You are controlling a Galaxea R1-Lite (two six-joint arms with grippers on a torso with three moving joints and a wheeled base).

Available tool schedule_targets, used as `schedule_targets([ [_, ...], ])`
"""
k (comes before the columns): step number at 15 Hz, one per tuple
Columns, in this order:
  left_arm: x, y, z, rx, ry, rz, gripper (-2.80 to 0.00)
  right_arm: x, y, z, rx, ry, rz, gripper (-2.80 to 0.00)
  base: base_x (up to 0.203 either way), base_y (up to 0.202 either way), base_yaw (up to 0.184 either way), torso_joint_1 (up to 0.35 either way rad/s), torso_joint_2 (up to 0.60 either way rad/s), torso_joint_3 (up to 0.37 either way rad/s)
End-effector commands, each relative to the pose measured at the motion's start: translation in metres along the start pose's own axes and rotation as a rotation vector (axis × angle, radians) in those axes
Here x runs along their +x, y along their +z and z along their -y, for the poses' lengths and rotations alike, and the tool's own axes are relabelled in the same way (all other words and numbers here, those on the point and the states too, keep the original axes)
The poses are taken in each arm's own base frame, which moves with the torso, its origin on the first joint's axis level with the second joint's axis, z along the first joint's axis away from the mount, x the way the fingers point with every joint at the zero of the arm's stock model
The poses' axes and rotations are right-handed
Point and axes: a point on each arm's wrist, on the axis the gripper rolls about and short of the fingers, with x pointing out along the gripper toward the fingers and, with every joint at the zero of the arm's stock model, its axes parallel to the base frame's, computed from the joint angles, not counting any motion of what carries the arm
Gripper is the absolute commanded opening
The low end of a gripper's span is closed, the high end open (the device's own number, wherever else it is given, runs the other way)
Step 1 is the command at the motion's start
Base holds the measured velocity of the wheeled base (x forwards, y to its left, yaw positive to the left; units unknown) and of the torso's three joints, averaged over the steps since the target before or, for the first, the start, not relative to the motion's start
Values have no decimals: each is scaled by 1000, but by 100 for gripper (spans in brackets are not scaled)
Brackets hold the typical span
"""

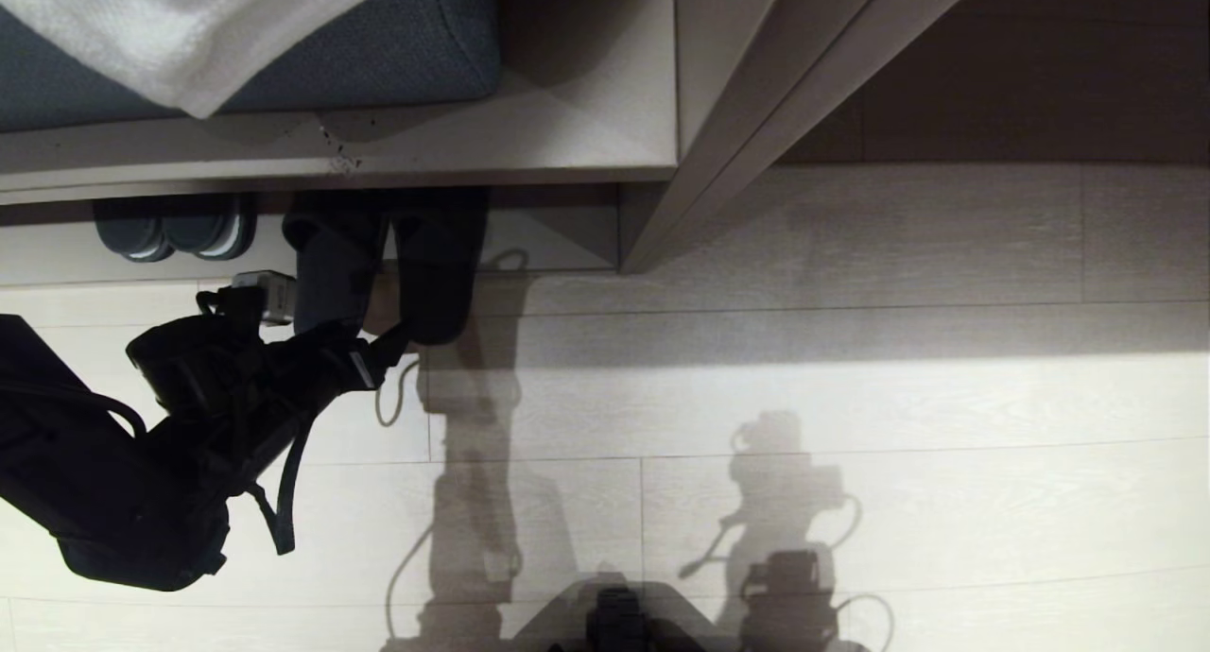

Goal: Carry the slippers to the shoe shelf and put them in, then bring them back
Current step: Pick up the slippers in the shoe cabinet

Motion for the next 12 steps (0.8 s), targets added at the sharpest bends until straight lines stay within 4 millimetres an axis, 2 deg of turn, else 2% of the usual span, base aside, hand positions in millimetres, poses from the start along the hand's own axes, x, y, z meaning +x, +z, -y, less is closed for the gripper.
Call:
schedule_targets([
  [1,-2,-5,-2,-1,6,-17,0,0,-12,0,-1,0,-2,-280,0,0,0,0,0,0],
  [5,19,-2,-4,6,1,33,0,0,-12,0,-1,0,0,-280,0,0,0,0,0,0],
  [7,19,7,-3,3,-3,60,0,0,-12,0,-1,0,0,-280,0,0,0,0,0,0],
  [9,10,28,-5,13,6,118,0,0,-12,0,-1,0,0,-280,0,0,0,0,0,0],
  [12,-16,68,-9,23,29,222,0,0,-12,0,-1,0,0,-280,0,0,0,0,0,0],
])
